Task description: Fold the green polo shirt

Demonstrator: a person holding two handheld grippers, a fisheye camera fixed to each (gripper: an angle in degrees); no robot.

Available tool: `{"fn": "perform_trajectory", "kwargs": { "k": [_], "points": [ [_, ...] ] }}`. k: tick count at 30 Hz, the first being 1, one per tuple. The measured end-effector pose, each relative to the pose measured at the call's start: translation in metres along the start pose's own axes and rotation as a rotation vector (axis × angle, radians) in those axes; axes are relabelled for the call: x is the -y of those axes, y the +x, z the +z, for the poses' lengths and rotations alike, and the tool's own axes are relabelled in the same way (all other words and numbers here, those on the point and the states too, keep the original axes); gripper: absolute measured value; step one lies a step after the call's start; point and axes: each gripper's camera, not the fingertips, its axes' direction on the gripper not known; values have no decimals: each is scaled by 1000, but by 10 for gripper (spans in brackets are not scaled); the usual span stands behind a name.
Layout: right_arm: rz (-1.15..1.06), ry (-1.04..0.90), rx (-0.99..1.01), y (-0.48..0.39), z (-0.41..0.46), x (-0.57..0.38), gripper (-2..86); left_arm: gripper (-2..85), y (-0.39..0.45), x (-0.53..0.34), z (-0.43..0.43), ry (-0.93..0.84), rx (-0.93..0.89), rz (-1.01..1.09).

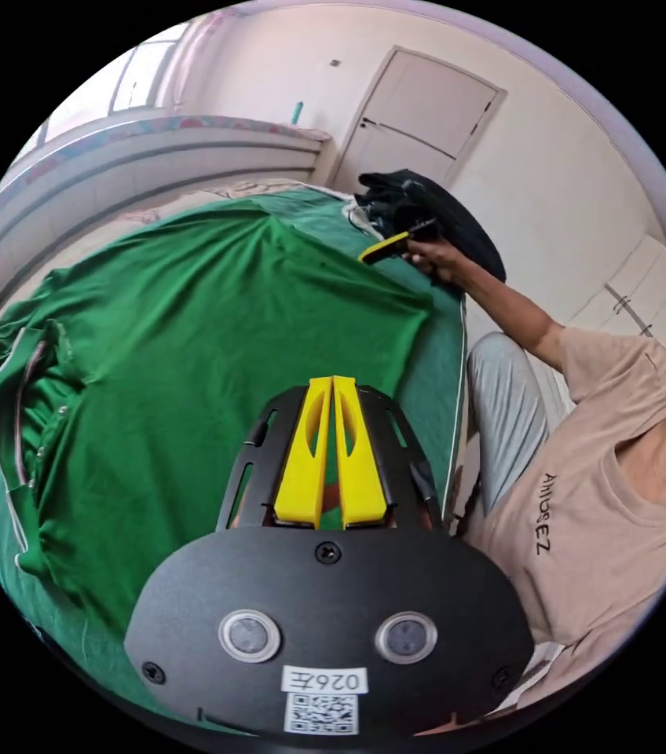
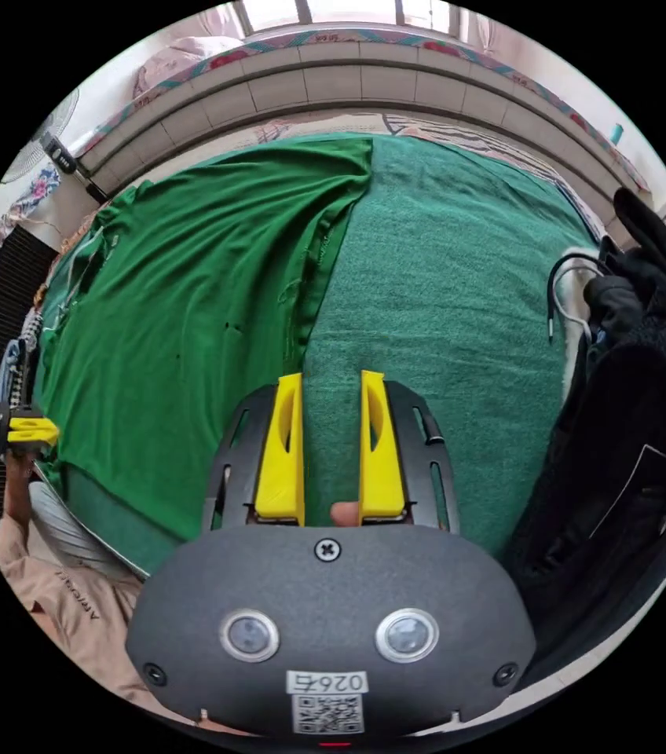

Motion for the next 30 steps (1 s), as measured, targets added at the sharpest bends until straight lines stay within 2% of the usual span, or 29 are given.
{"fn": "perform_trajectory", "kwargs": {
  "k": [3, 4, 6, 7, 12, 13, 15, 17, 18, 20, 22, 24, 26, 30],
  "points": [
    [-26, -33, -80, -2, -22, 22, 21, -10, 1, -6, 41, -218, 38, 2],
    [22, -31, -134, 7, -37, 27, 9, -10, 0, -14, 32, -140, 44, -17],
    [81, 15, -247, 19, -61, 26, 6, -10, -6, -19, 23, -134, 35, -61],
    [87, 37, -243, 23, -75, 22, 9, -10, -8, -22, 18, -121, 31, -75],
    [91, 11, 40, 39, -85, 11, 89, -10, -18, -28, 9, -75, 44, -79],
    [101, 57, 81, 41, -91, 13, 101, -10, -21, -27, 7, -76, 39, -81],
    [28, 32, 46, 30, -101, 29, 78, -9, -27, -25, 4, -74, 27, -86],
    [-149, -22, -184, 5, -107, 40, 13, -9, -33, -24, 0, -71, 12, -92],
    [-143, -38, -242, 6, -110, 42, 4, -10, -38, -23, -1, -72, 3, -97],
    [-26, -101, -577, 37, -118, 54, -3, -10, -44, -22, -4, -75, -13, -106],
    [38, -95, -659, 66, -133, 60, -4, -10, -54, -21, -8, -74, -41, -119],
    [52, -52, -490, 85, -160, 68, 0, -10, -61, -20, -10, -72, -68, -133],
    [31, 10, -164, 104, -195, 84, 26, -10, -70, -20, -13, -70, -100, -150],
    [-22, 19, 140, 127, -228, 108, 69, -10, -80, -19, -19, -60, -136, -164]
  ]
}}
